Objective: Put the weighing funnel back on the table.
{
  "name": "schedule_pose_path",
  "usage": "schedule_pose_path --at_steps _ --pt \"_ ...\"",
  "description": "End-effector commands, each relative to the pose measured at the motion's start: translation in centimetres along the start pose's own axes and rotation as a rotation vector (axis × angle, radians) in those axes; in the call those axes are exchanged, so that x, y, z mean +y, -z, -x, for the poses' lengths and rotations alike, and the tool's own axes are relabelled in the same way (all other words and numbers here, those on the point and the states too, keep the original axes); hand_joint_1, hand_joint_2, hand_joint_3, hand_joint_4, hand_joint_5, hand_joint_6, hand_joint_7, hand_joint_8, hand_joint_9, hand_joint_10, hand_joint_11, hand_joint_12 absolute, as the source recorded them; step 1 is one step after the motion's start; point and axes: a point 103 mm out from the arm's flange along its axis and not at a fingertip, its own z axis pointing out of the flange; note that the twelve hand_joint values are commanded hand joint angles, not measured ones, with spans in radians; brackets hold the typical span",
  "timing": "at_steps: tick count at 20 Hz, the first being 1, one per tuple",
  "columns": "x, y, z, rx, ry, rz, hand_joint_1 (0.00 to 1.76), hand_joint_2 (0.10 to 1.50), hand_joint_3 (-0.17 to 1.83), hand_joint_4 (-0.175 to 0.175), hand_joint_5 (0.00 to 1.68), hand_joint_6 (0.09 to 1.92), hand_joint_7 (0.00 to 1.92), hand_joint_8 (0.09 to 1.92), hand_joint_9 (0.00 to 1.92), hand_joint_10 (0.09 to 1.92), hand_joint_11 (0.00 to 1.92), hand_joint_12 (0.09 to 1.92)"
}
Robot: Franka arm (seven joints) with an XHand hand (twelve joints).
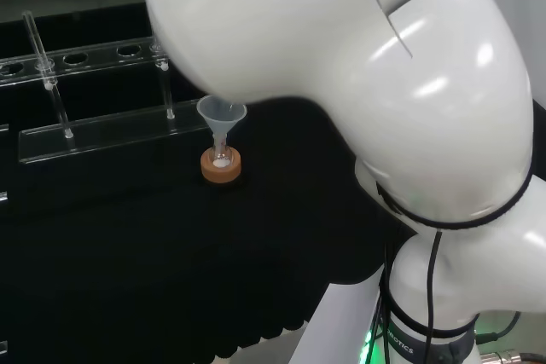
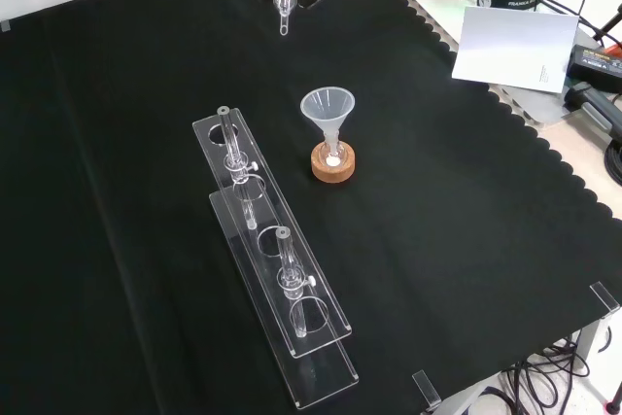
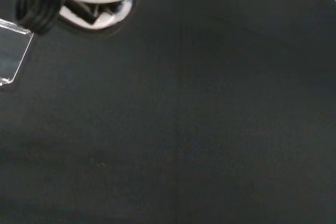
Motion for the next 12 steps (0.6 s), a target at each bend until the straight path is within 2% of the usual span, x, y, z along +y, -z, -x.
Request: schedule_pose_path --at_steps 1,12 --pt "0.9 0.0 1.9 0.044 -0.013 -0.005 1.15 0.59 0.71 0.175 1.38 0.49 0.74 0.61 1.18 0.11 1.04 0.88" --pt "3.3 -0.8 4.9 0.048 -0.024 -0.032 1.15 0.59 0.71 0.175 1.38 0.5 0.74 0.61 1.18 0.11 1.04 0.88"
